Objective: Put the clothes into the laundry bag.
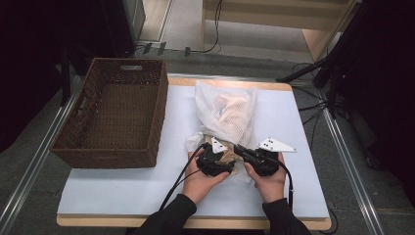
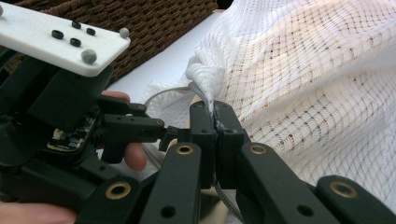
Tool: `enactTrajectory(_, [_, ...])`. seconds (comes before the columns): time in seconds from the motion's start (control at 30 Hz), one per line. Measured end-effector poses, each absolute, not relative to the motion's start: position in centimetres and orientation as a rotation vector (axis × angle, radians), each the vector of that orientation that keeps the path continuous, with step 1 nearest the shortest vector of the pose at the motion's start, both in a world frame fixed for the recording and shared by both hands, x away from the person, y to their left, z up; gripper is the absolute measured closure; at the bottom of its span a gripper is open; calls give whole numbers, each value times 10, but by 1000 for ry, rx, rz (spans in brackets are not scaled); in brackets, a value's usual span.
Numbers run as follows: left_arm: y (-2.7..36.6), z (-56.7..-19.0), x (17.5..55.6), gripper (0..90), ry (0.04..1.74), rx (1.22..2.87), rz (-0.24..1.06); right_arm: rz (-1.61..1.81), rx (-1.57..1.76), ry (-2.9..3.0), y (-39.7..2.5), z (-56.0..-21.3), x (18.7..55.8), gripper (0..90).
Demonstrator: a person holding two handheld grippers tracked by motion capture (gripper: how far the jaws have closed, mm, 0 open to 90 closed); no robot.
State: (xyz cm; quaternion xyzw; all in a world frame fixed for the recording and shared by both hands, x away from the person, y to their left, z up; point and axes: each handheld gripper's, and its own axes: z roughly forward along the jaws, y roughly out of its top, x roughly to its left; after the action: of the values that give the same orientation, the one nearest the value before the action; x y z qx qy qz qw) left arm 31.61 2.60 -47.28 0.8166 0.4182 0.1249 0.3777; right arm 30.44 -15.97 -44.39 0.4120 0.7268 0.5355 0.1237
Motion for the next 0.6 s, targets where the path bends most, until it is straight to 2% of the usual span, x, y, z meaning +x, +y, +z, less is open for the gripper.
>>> enactTrajectory(0.03, [25, -472, 316, 481, 1074, 2094, 333, 1565, 1202, 2118, -160, -444, 305, 889])
enactTrajectory(0.1, [25, -468, 315, 670, 1047, 2104, 361, 1564, 1204, 2121, -159, -445, 305, 889])
enactTrajectory(0.13, [27, -463, 316, 767, 1054, 2074, 328, 1563, 1203, 2122, -158, -445, 304, 889])
enactTrajectory(0.17, [29, -462, 318, 798, 1055, 2063, 310, 1564, 1196, 2124, -158, -444, 304, 890])
enactTrajectory(0.27, [33, -455, 323, 808, 1062, 1970, 316, 1572, 1197, 2118, -158, -443, 303, 890])
enactTrajectory(0.47, [33, -449, 341, 821, 1146, 1851, 485, 1590, 1205, 2115, -157, -442, 303, 890])
enactTrajectory(0.57, [30, -459, 351, 818, 1185, 1889, 578, 1588, 1204, 2113, -159, -442, 304, 890])
enactTrajectory(0.6, [28, -468, 358, 811, 1189, 1947, 496, 1585, 1211, 2114, -159, -443, 304, 890])
